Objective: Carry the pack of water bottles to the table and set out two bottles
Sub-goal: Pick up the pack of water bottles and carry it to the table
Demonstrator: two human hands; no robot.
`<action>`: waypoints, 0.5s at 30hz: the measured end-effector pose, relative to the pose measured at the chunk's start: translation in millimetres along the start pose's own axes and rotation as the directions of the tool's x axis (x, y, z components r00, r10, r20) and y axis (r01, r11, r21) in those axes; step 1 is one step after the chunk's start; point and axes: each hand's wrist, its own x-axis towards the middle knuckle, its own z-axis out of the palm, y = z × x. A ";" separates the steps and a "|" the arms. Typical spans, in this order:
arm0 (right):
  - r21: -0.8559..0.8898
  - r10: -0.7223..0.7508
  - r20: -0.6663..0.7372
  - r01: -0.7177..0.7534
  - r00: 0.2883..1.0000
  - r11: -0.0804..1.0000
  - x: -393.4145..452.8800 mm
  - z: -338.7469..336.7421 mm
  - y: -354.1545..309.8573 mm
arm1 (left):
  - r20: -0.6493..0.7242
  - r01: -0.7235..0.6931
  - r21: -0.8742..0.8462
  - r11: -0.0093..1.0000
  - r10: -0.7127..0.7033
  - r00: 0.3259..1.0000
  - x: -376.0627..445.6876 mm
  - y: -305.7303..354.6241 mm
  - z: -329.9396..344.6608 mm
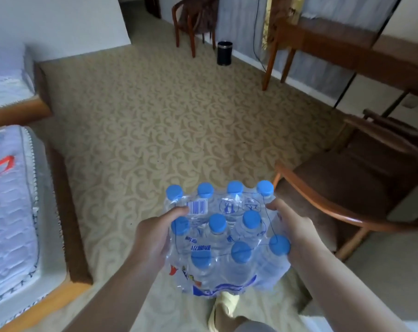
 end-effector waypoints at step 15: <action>0.094 0.059 -0.100 -0.049 0.993 0.994 181.3 151.4 -188.7 | 0.133 0.005 0.032 0.999 -0.009 0.991 250.8 201.9 103.0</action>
